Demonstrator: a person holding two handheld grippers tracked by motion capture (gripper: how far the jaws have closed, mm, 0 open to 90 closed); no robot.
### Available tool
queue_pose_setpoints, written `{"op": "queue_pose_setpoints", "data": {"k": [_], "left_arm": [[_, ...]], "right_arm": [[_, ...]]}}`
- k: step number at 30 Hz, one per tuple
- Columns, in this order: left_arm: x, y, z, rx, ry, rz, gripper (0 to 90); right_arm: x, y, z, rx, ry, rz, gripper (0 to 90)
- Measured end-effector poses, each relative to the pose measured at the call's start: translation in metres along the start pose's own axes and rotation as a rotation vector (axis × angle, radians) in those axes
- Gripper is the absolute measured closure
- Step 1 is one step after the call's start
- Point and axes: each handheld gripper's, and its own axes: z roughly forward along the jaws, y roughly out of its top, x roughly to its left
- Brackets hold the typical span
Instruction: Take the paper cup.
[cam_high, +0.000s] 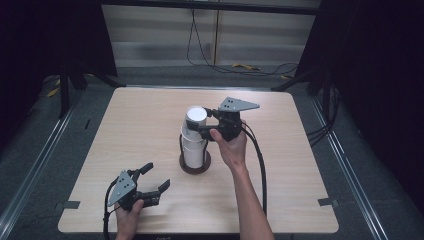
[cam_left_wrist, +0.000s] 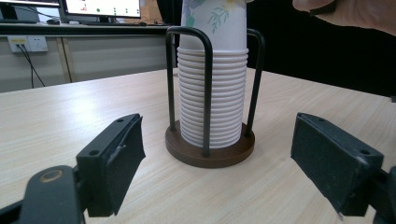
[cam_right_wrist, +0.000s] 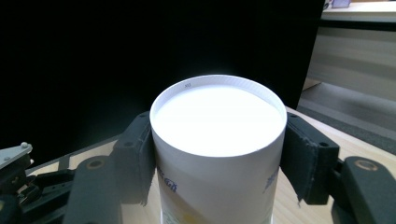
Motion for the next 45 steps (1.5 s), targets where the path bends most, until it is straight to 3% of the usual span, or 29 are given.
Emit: {"op": "queue_pose_setpoints", "data": {"k": [6, 31, 35, 45], "left_arm": [[0.000, -0.001, -0.001, -0.012, -0.002, -0.004, 16.6], [-0.001, 0.000, -0.001, -0.013, -0.004, 0.006, 16.6], [0.000, -0.001, -0.001, -0.013, -0.003, 0.003, 16.7], [-0.001, 0.000, -0.001, -0.008, 0.000, 0.009, 16.6]], "right_arm": [[0.002, 0.004, -0.004, -0.016, -0.004, -0.012, 34.4], [0.002, 0.006, -0.020, -0.153, 0.004, 0.030, 35.0], [0.002, 0.007, -0.028, -0.191, 0.001, 0.037, 35.0], [0.003, 0.003, -0.043, -0.218, 0.005, 0.046, 34.9]]}}
